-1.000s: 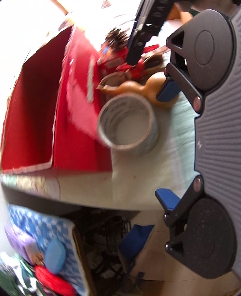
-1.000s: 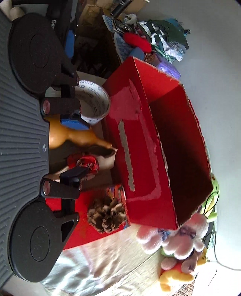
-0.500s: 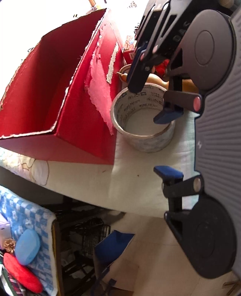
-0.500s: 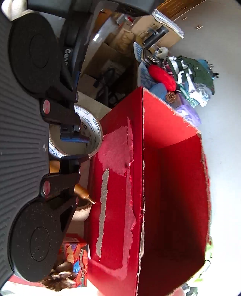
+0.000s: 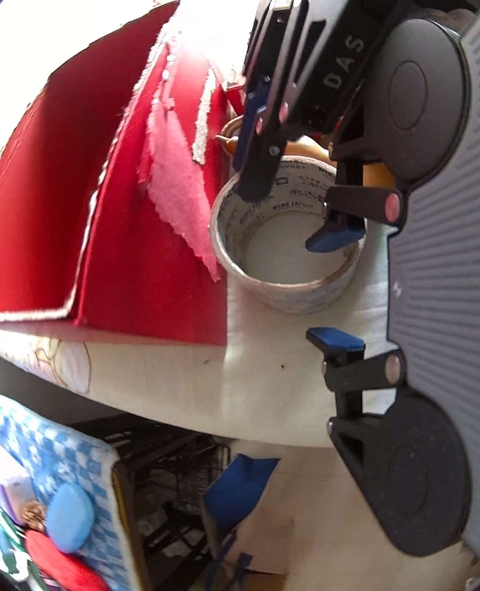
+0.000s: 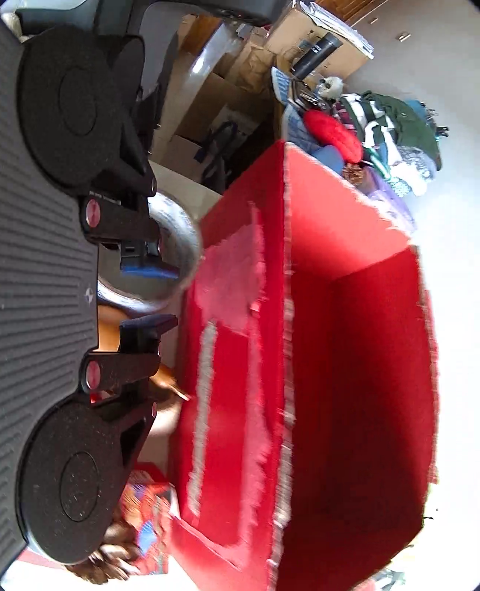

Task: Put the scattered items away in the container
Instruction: 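Close the left tool on the rim of the tape roll and lift, then lower the tape roll into the red box and open the left tool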

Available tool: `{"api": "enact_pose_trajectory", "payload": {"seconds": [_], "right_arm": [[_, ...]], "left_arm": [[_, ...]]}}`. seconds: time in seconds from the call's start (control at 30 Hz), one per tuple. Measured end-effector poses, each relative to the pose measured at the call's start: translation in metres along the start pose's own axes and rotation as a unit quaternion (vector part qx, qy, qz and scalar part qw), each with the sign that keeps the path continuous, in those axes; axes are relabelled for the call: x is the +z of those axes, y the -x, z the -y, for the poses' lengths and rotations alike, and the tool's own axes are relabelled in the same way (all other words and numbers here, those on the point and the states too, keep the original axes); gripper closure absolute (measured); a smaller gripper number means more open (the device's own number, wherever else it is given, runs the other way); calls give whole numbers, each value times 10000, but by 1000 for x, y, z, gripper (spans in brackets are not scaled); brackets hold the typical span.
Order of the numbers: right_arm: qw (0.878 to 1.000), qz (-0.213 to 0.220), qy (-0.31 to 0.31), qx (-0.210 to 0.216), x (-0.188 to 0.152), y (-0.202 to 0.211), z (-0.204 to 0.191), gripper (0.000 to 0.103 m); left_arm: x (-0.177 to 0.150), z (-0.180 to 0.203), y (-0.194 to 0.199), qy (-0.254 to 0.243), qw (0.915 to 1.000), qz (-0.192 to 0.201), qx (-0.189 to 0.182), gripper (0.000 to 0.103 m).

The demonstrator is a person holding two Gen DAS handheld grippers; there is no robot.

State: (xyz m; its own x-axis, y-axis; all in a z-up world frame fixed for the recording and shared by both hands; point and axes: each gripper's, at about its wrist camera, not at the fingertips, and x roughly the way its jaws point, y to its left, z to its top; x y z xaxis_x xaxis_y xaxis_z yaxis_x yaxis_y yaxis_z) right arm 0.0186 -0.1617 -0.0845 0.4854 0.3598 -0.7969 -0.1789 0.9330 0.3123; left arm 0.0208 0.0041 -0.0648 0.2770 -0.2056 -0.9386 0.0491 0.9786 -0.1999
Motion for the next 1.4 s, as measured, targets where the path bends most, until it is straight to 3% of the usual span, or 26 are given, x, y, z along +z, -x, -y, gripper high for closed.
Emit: {"api": "enact_pose_trajectory", "payload": {"seconds": [0.07, 0.13, 0.2, 0.37, 0.57, 0.7, 0.83, 0.9, 1.0, 1.2, 1.4], "right_arm": [[10000, -27, -58, -12, -3, -2, 1, 93], [10000, 42, -64, -14, -6, 1, -1, 93], [9998, 180, 48, 25, -8, 7, -7, 93], [9957, 759, 526, 29, -11, 31, -26, 93], [9767, 1817, 973, 599, -14, 82, -41, 90], [9598, 2526, 1022, 675, -6, 107, -40, 90], [9549, 2846, 742, 399, 19, 106, -21, 91], [9599, 2755, 438, 264, 33, 96, -4, 91], [9719, 2349, 46, 141, 58, 70, 16, 91], [9946, 1030, -130, -83, 103, 13, 44, 92], [9987, -237, -449, 31, 135, -31, 68, 95]], "left_arm": [[-1, 1, -2, -111, 9999, 19, 24, 64], [-1, 2, 1, -196, 9998, 92, 41, 80], [-3, 6, 7, -412, 9985, 240, 265, 86], [-13, 10, 38, -805, 9932, 758, 373, 88], [-30, -1, 108, -927, 9774, 1887, 215, 89], [-11, 10, 142, -1026, 9613, 2552, 136, 89], [33, 30, 132, -1169, 9531, 2788, 159, 89], [54, 41, 113, -1178, 9575, 2624, 222, 89], [89, 54, 77, -1079, 9706, 2126, 317, 89], [147, 48, 7, -590, 9904, 1088, 618, 95], [177, 46, -25, -218, 9922, 656, 1035, 89]]}}
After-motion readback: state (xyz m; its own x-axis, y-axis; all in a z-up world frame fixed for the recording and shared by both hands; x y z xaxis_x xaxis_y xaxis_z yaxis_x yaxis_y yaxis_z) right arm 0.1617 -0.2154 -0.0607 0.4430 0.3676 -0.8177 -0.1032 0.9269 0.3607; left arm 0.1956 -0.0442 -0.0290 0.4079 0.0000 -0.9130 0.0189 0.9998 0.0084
